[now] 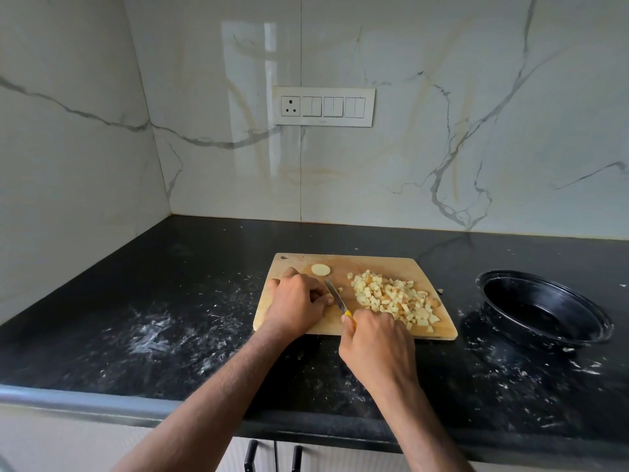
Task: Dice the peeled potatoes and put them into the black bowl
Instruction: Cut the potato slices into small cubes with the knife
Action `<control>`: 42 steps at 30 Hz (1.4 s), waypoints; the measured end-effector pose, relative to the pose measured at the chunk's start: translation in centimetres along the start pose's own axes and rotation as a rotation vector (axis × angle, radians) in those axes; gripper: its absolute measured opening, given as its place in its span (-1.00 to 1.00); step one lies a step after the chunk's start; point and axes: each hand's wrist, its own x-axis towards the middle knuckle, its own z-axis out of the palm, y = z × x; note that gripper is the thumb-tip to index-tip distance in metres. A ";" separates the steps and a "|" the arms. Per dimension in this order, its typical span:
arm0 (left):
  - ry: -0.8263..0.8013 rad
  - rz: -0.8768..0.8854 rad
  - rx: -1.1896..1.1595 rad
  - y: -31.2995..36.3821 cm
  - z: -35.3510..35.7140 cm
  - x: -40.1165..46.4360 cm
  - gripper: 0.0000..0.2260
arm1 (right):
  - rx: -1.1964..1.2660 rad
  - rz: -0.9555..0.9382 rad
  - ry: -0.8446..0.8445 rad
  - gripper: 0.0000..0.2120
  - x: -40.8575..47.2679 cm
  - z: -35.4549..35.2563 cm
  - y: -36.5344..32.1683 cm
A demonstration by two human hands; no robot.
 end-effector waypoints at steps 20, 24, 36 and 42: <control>0.009 0.007 -0.023 -0.1 -0.8 -0.3 -0.87 | 0.026 0.046 0.075 -0.68 -1.5 -0.8 0.6; 0.020 -0.015 -0.030 -0.3 -0.8 -0.2 -0.89 | 0.013 0.001 0.057 -0.66 -0.7 -0.5 0.0; 0.002 -0.028 -0.026 -0.4 -0.1 0.0 -0.92 | 0.013 -0.013 -0.035 -0.66 -0.4 -0.1 -0.1; -0.008 -0.026 -0.010 -0.6 0.1 0.2 -0.90 | 0.007 0.006 -0.074 -0.70 -1.6 -0.9 0.5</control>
